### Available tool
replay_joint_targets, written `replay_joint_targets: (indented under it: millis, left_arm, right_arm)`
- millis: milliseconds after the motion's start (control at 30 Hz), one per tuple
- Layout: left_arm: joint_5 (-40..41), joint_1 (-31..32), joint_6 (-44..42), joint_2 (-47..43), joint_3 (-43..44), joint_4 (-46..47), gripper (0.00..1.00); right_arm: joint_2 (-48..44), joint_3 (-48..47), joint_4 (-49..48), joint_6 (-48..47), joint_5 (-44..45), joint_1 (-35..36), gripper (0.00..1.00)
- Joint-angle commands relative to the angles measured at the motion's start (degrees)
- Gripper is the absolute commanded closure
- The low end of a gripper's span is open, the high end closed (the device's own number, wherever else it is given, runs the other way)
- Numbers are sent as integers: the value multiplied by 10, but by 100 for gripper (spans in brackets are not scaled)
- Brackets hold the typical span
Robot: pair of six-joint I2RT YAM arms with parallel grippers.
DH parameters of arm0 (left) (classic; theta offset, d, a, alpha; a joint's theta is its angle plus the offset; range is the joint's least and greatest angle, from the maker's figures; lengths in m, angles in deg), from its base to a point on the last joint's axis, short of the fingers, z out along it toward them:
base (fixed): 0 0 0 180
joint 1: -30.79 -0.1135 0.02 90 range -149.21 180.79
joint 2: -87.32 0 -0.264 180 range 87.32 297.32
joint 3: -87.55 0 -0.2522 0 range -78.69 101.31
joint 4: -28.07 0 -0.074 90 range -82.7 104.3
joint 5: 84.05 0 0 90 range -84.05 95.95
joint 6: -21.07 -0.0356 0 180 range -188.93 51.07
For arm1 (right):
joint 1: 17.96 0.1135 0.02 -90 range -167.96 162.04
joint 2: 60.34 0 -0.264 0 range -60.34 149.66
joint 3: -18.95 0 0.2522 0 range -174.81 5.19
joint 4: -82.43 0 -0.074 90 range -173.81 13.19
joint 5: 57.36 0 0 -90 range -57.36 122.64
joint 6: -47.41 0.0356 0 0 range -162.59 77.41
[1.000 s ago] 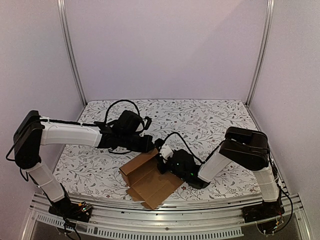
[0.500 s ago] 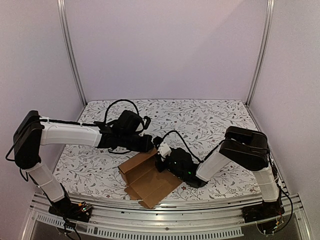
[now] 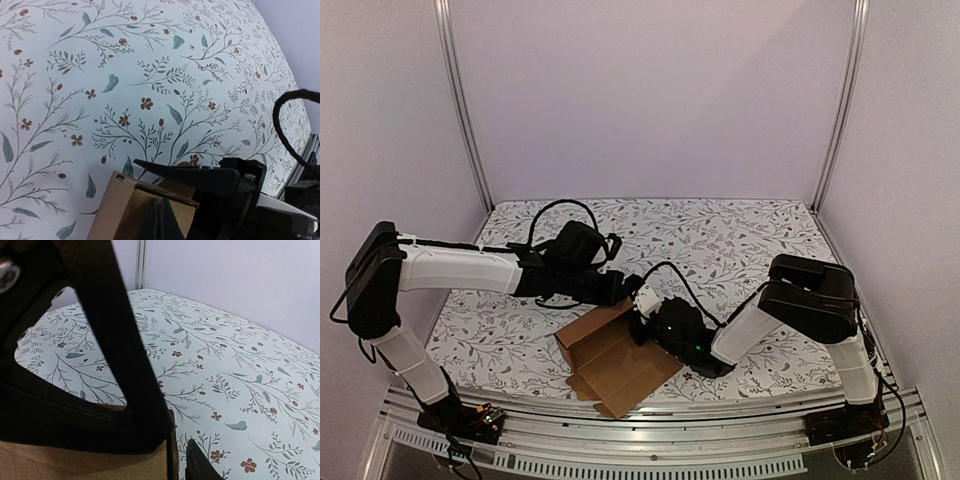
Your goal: Fold the paper box
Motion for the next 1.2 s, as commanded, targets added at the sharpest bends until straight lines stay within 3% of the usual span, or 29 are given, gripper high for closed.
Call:
replay_joint_targets:
  millis: [0,433,533,667,900,1067,1167]
  left_arm:
    - [-3,10,2,-4,-10,-30,100]
    - [-1,10,-1,-6,-8,-35,100]
    - [-1,10,0,-6,-8,-35,100]
    - [0,10,-1,-4,-8,-37,100]
    - [1,10,3,-7,-10,-37,100]
    - [5,10,0,-10,-10,-41,100]
    - [10,10,-3,-11,-10,-43,100]
  right_arm:
    - [10,-1,-7,0,13,5,70]
    - [31,-6,2,7,23,5,72]
    - [33,-9,-1,10,22,5,79]
    - [32,-15,0,9,14,5,100]
    - [22,-13,0,4,11,5,100]
    - [8,3,-7,5,24,9,71]
    - [-11,19,-7,1,24,13,61]
